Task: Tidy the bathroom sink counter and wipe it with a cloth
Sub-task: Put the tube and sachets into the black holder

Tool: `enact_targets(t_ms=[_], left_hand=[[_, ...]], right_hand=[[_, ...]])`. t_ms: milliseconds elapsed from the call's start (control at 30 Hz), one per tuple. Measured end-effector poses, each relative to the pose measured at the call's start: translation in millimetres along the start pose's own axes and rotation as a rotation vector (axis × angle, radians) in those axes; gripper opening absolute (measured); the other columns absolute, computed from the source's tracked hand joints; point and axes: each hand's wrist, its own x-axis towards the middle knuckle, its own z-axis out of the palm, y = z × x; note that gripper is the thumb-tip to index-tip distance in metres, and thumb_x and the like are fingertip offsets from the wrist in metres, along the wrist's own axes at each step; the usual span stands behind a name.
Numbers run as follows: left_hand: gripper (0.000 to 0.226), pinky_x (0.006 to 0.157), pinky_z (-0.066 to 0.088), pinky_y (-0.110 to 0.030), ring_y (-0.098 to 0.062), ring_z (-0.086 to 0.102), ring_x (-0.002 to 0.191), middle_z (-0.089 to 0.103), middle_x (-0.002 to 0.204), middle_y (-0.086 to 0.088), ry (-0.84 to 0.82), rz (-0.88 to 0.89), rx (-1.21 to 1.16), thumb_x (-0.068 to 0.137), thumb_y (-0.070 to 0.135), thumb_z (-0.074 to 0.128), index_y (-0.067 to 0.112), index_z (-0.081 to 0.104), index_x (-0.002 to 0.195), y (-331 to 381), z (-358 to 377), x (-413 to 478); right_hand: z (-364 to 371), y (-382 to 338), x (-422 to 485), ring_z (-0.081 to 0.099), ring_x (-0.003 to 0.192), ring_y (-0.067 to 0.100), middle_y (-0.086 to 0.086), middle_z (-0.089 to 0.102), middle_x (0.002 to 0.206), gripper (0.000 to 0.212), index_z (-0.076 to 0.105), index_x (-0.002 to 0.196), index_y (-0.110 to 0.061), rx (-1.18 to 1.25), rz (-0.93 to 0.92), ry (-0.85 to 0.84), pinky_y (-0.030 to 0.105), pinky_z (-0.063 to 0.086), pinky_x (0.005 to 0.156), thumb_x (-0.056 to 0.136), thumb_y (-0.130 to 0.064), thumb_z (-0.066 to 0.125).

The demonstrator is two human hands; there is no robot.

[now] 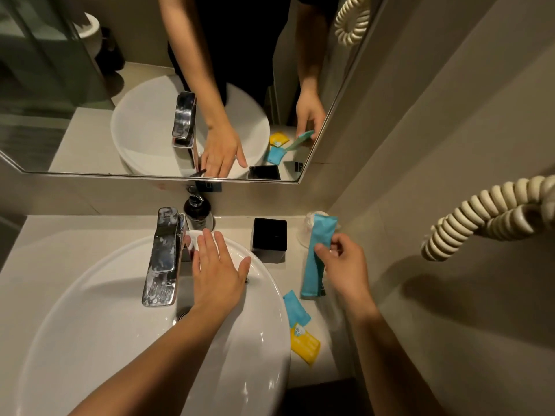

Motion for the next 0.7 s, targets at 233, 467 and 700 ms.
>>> enact_targets(t_ms=[233, 467, 700], left_hand=[[0.090, 0.126, 0.004, -0.047, -0.033, -0.006, 0.158, -0.006, 0.170, -0.018, -0.006, 0.000, -0.009, 0.101, 0.064, 0.029, 0.005, -0.001, 0.162, 0.0, -0.9, 0.9], [0.091, 0.127, 0.003, -0.047, -0.032, -0.010, 0.157, -0.011, 0.170, -0.017, -0.026, -0.005, -0.012, 0.100, 0.065, 0.026, 0.006, -0.007, 0.161, 0.3, -2.1, 1.7], [0.090, 0.128, 0.004, -0.048, -0.033, -0.008, 0.158, -0.010, 0.170, -0.017, -0.020, -0.002, -0.014, 0.100, 0.065, 0.024, 0.006, -0.006, 0.161, 1.2, -3.7, 1.0]], right_hand=[[22.3, -94.4, 14.1, 0.042, 0.057, 0.008, -0.003, 0.054, 0.065, 0.004, 0.067, 0.095, -0.004, 0.203, -0.319, -0.018, 0.018, 0.044, 0.056, 0.093, -0.005, 0.069], [79.9, -76.1, 40.1, 0.048, 0.055, -0.003, -0.009, 0.058, 0.069, 0.008, 0.063, 0.098, 0.000, 0.140, -0.236, -0.121, 0.020, 0.046, 0.062, 0.095, -0.007, 0.067], [76.0, -68.0, 47.7, 0.054, 0.059, -0.004, -0.005, 0.060, 0.074, 0.008, 0.061, 0.098, 0.000, 0.171, -0.242, -0.074, 0.016, 0.052, 0.064, 0.097, -0.006, 0.066]])
